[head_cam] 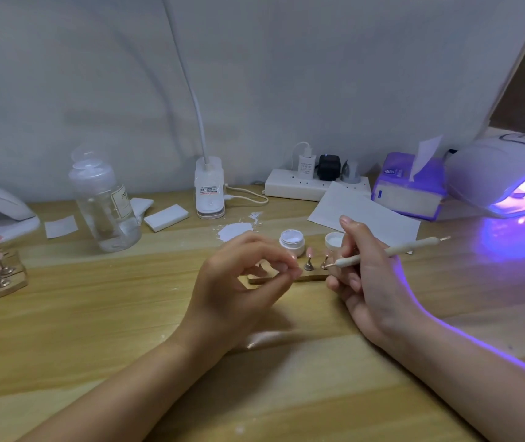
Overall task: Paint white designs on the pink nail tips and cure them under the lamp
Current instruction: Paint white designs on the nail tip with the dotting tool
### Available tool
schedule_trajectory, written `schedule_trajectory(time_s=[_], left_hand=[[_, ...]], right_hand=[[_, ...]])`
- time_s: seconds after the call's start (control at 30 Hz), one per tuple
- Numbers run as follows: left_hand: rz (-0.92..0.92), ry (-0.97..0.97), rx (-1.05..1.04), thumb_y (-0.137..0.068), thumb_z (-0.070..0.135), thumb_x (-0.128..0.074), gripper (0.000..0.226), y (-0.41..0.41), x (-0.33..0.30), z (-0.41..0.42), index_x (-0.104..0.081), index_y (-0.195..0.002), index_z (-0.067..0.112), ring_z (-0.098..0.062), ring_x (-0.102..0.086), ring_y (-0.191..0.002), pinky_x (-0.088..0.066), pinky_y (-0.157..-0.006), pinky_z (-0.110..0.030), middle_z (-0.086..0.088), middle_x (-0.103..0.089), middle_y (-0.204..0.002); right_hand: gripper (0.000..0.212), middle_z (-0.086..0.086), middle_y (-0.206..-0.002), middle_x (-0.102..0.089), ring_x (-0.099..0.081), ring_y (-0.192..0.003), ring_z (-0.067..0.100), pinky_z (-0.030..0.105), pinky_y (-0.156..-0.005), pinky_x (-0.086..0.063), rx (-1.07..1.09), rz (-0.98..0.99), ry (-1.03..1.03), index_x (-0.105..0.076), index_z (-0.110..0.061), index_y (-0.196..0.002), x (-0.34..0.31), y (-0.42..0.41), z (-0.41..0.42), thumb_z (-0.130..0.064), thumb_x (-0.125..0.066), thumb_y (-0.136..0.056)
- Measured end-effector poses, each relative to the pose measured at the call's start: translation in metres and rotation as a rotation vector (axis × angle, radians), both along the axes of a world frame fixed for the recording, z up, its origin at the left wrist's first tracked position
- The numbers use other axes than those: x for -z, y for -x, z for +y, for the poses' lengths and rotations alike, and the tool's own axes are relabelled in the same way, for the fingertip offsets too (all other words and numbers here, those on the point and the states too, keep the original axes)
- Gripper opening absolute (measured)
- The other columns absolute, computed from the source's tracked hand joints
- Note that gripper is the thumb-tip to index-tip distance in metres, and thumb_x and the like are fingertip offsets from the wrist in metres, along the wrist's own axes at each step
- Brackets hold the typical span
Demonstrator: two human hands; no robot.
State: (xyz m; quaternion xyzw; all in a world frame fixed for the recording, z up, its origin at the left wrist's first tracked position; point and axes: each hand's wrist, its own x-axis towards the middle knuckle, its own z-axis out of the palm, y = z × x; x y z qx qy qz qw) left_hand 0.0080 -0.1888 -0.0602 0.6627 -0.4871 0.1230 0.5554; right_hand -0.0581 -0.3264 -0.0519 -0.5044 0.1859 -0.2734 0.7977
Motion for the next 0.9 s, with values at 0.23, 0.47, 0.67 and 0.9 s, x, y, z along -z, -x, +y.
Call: schedule_trajectory(time_s=[0.23, 0.47, 0.67, 0.9], left_hand=[[0.337, -0.055, 0.158, -0.066, 0.016, -0.074, 0.009, 0.004, 0.004, -0.001, -0.066, -0.072, 0.018, -0.013, -0.068, -0.057, -0.048, -0.048, -0.018, -0.006, -0.065, -0.069], [0.441, -0.07, 0.247, -0.062, 0.014, -0.069, 0.025, 0.003, 0.006, -0.003, -0.069, -0.086, 0.021, -0.012, -0.069, -0.062, -0.054, -0.066, -0.018, 0.003, -0.071, -0.071], [0.494, -0.096, 0.289, -0.067, 0.015, -0.066, 0.013, 0.001, 0.008, -0.003, -0.071, -0.078, 0.009, -0.015, -0.07, -0.066, -0.054, -0.067, -0.02, 0.002, -0.071, -0.069], [0.396, -0.17, 0.294, -0.069, 0.023, -0.068, 0.011, 0.001, 0.006, -0.004, -0.069, -0.072, 0.013, -0.003, -0.066, -0.064, -0.046, -0.057, -0.009, 0.01, -0.069, -0.069]], right_hand=[[0.047, -0.007, -0.033, -0.033, -0.028, -0.03, 0.006, 0.017, -0.036, -0.036, 0.015, -0.033, -0.011, -0.042, -0.019, -0.043, 0.003, -0.001, -0.001, -0.026, -0.056, -0.087], [0.038, -0.005, -0.034, -0.035, -0.034, -0.03, 0.005, 0.016, -0.036, -0.036, 0.03, -0.135, 0.11, -0.048, -0.021, -0.04, 0.002, 0.0, 0.002, -0.028, -0.064, -0.074], [0.042, -0.007, -0.037, -0.041, -0.038, -0.034, 0.003, 0.014, -0.039, -0.038, 0.086, -0.163, 0.238, -0.053, -0.024, -0.043, -0.018, -0.002, -0.013, -0.028, -0.061, -0.084], [0.035, -0.005, -0.038, -0.054, -0.047, -0.034, 0.001, 0.012, -0.041, -0.041, 0.063, 0.041, 0.596, -0.048, -0.016, -0.057, -0.037, -0.023, -0.038, -0.03, -0.067, -0.083]])
